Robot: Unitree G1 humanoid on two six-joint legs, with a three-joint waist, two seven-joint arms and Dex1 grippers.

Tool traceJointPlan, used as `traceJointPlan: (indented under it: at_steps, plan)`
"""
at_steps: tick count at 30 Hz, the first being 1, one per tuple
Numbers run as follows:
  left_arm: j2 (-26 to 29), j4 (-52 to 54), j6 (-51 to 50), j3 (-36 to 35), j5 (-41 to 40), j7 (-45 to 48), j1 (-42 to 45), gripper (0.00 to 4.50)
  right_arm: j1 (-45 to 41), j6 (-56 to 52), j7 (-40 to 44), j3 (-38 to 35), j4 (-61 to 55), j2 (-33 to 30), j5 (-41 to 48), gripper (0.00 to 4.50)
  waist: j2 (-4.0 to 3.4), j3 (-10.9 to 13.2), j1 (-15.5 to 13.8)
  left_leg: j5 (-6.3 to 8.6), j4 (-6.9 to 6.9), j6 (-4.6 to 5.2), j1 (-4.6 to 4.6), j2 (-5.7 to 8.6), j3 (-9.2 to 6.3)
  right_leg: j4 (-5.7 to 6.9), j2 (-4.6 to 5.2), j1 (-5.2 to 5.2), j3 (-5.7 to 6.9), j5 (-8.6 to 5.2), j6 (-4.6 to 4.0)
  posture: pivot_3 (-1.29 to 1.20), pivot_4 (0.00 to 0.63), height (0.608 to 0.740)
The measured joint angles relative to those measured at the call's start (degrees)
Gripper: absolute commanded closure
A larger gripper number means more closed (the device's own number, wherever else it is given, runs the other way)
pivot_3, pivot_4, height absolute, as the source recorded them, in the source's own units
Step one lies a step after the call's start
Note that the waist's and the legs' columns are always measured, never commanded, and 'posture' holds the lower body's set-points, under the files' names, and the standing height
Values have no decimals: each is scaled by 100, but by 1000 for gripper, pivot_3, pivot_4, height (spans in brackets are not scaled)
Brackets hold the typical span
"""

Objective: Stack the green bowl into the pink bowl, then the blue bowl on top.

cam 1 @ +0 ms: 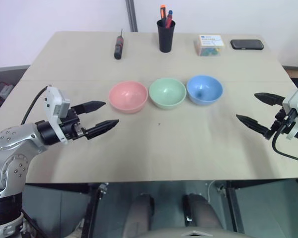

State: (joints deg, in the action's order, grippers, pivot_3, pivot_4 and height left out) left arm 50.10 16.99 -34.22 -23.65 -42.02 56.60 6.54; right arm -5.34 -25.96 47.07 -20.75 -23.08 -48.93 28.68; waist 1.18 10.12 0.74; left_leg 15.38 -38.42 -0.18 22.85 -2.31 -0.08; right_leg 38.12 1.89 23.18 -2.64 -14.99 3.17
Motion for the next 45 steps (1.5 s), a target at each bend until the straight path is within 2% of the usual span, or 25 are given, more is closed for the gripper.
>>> traceJointPlan:
  at_steps: [15, 19, 24, 26, 30, 35, 41, 44, 45]
  plan:
    - [22, -1, 28, 128, 107, -62, 138, 0, -4, 158, 4, 35, 76, 102, -45, 14, 0, 0, -3, 0, 0, 0, 0, 0, 0, 0, 0, 0, 0, 0, 0, 0, 150, 740]
    - [8, 63, 388, 378, 825, -535, 163, 0, -13, 248, 6, 101, 142, 129, -87, 14, 0, 0, -3, 0, 0, 0, 0, 1, 1, 0, 0, 0, -1, 0, 0, 0, 150, 740]
    - [10, 174, 564, 625, 1276, -806, 310, 0, -174, 348, 8, 303, 212, 208, -159, 14, 0, 0, -1, 0, 0, 0, 0, 1, 1, 1, 0, 0, -1, 1, 0, 0, 150, 740]
    - [107, 200, 694, 832, 1568, -849, 516, 0, -243, 391, 15, 370, 220, 208, -182, 14, 1, -1, -10, 0, -1, 0, 1, 1, -1, 1, -1, 0, 1, 0, 0, 0, 150, 740]
    - [916, 187, 845, 1790, 2600, -736, 1186, 0, -286, 420, 79, 685, 177, 257, -248, 14, 0, -1, -14, 0, -1, 0, 1, 3, 1, -1, -2, 0, -1, 0, 0, 0, 150, 740]
    - [916, -352, 1112, 2912, 3694, -683, 1928, 0, -388, 507, 73, 1022, 160, 394, -402, 14, -1, -1, -5, 0, -1, 0, 3, 3, 0, 0, -7, 1, 0, 0, 0, 0, 150, 740]
    - [842, -1052, 1618, 3826, 4542, -186, 2623, 0, -390, 508, 13, 1107, 64, 436, -465, 14, -1, -1, -13, 0, -2, 0, 6, 3, -1, -1, -7, 2, 1, 0, 0, 0, 150, 740]
    - [667, -1416, 2018, 4111, 4828, 60, 2941, 734, -290, 506, 4, 1105, -77, 446, -456, 0, 0, -1, -30, 0, -3, 0, 9, 3, -3, -1, -6, 2, 2, 0, 0, 0, 150, 740]
    - [629, -1499, 2114, 4164, 4871, 130, 2998, 1235, -241, 506, 7, 1098, -131, 449, -436, 0, 0, -1, -28, 0, -4, 0, 9, 3, -3, -1, -6, 2, 2, 0, 0, 0, 150, 740]
